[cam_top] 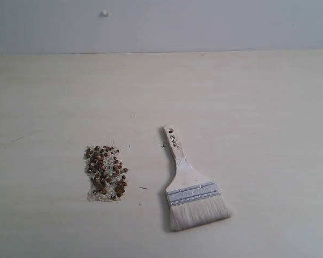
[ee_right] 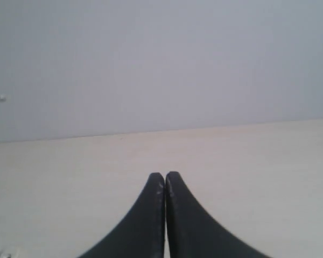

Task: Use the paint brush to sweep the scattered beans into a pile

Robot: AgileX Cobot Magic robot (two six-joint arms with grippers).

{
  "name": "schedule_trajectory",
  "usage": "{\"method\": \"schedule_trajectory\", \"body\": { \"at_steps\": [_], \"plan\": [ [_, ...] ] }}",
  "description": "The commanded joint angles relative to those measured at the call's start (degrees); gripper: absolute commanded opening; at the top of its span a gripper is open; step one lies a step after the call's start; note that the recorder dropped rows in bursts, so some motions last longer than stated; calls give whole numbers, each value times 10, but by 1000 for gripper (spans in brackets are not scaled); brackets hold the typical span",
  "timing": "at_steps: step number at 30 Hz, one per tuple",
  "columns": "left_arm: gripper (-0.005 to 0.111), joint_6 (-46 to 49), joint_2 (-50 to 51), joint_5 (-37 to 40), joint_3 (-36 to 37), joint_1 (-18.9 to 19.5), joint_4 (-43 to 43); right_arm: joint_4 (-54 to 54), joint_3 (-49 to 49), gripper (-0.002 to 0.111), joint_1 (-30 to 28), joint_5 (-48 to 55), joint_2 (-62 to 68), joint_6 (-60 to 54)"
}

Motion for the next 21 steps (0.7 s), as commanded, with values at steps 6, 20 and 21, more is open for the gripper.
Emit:
{"method": "schedule_trajectory", "body": {
  "at_steps": [6, 20, 21],
  "plan": [
    [0, -2, -3, 0, 2, -4, -1, -5, 93, 0, -41, -8, -130, -63],
    [0, -2, -3, 0, 2, -4, -1, -56, 117, 0, -44, -11, -130, 25],
    [0, -2, -3, 0, 2, -4, -1, -76, 117, 0, -47, -8, -130, 43]
  ]
}}
